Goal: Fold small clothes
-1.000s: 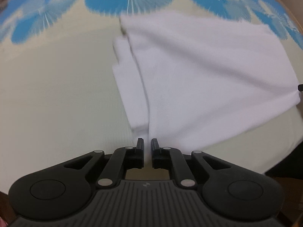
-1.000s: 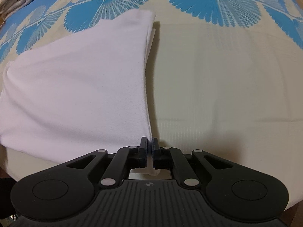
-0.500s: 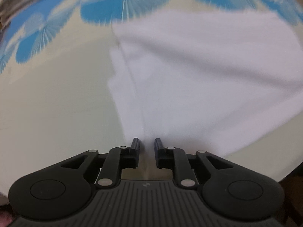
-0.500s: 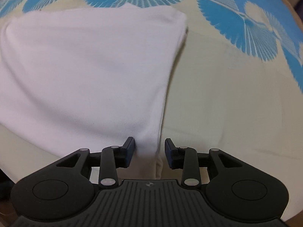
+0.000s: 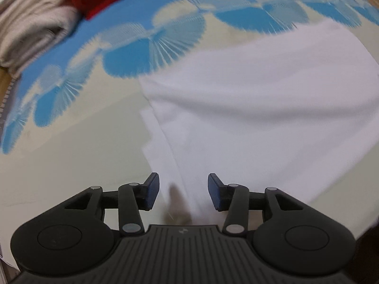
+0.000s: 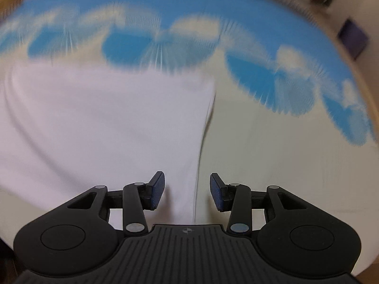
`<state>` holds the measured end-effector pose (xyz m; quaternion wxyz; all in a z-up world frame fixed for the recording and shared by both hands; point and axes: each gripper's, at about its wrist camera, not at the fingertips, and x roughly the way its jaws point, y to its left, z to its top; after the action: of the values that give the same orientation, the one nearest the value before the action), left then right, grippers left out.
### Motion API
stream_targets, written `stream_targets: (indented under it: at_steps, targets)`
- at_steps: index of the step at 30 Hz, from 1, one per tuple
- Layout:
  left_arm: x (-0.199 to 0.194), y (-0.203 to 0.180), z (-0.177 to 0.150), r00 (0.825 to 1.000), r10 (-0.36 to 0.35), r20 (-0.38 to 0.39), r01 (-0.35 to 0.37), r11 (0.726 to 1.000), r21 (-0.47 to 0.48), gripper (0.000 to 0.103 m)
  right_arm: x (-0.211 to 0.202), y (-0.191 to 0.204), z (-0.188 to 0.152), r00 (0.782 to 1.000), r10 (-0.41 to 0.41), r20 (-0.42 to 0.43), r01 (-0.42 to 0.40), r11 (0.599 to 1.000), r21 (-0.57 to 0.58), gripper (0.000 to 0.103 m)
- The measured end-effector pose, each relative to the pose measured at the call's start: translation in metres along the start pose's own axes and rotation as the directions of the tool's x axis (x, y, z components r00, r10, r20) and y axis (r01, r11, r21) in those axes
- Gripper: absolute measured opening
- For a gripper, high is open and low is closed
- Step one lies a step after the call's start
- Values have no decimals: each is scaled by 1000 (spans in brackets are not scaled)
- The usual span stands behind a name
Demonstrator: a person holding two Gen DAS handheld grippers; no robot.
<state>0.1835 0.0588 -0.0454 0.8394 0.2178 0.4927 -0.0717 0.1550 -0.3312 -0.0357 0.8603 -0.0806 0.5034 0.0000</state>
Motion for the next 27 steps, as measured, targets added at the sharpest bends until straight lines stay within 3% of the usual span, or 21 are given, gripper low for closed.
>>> stream_targets:
  at_steps: [2, 5, 9, 11, 13, 15, 16, 18, 20, 25, 27]
  targets:
    - [-3, -1, 14, 998, 6, 55, -5, 1000, -27, 53, -25, -1, 10, 995, 7, 104, -6, 1000, -8, 43]
    - [-11, 2, 29, 990, 4, 142, 7, 997, -82, 63, -63, -6, 18, 967, 22, 254, -22, 1000, -3, 45]
    - [-27, 0, 35, 977, 33, 213, -5, 992, -129, 65, -82, -13, 11, 937, 49, 347, -62, 998, 26, 50]
    - [-33, -1, 38, 972, 41, 230, -8, 990, -143, 65, -72, -12, -1, 940, 61, 335, -74, 997, 27, 51]
    - [-42, 1, 40, 968, 37, 246, 7, 985, -175, 65, -55, -4, -9, 966, 19, 259, -24, 1000, 19, 50]
    - [-48, 7, 42, 973, 26, 231, 30, 971, -236, 65, -48, 3, -7, 971, 12, 240, -17, 1000, 17, 50]
    - [-51, 12, 43, 979, 22, 204, 38, 958, -284, 64, -46, 6, -4, 969, 30, 245, -36, 999, 18, 48]
    - [-56, 24, 45, 991, 24, 134, 29, 924, -381, 53, -45, 9, -2, 966, 42, 255, -47, 999, 13, 48]
    - [-66, 33, 44, 993, 7, 114, 47, 887, -460, 37, -43, 9, -1, 969, 31, 247, -35, 999, 12, 48]
    - [-90, 32, 22, 976, -77, 202, 181, 804, -566, 36, -43, 5, -1, 968, 35, 249, -51, 997, 57, 49]
    - [-83, 17, 11, 973, -117, 200, 211, 805, -554, 36, -43, 7, -3, 970, 35, 242, -50, 997, 56, 49]
